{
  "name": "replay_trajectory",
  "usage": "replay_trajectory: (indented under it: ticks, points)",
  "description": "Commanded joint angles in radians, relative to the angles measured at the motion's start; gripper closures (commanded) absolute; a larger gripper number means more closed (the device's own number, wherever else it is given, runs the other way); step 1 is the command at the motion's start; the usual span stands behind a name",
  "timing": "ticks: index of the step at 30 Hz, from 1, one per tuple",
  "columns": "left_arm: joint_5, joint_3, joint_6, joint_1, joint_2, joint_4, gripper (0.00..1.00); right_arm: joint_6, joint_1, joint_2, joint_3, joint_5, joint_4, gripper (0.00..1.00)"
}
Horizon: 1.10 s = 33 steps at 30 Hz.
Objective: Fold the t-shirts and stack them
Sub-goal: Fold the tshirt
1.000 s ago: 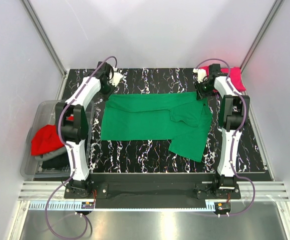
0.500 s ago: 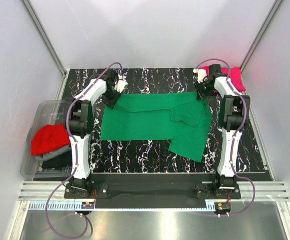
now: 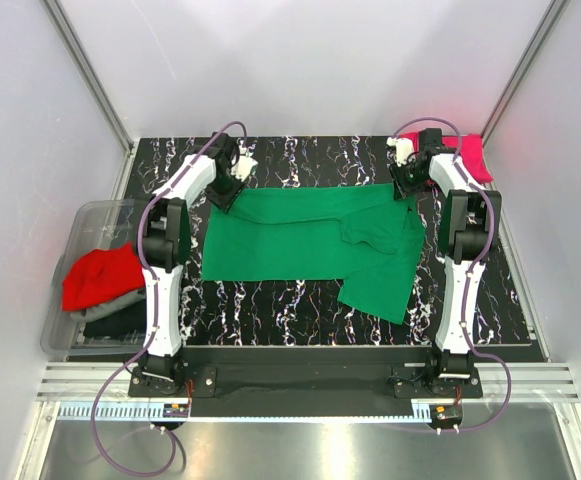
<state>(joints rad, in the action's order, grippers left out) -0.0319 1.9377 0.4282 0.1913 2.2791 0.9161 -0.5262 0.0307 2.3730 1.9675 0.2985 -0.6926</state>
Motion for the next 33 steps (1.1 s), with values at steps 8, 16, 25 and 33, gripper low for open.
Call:
replay_trajectory:
  ticks: [8, 16, 25, 33]
  points:
    - [0.073, 0.026, 0.047, -0.001, 0.036, -0.014, 0.65, -0.008, -0.011, -0.001, -0.021, -0.021, -0.021, 0.63]
    - [0.101, 0.020, 0.061, -0.007, 0.054, -0.016, 0.79, -0.009, -0.011, 0.002, -0.022, -0.022, -0.022, 0.63]
    - [0.118, 0.035, 0.070, -0.007, 0.043, -0.031, 1.00, -0.008, -0.011, 0.000, -0.024, -0.021, -0.021, 0.63]
    - [0.150, 0.036, 0.072, -0.004, 0.030, -0.034, 0.73, -0.008, -0.012, 0.000, -0.024, -0.021, -0.021, 0.64]
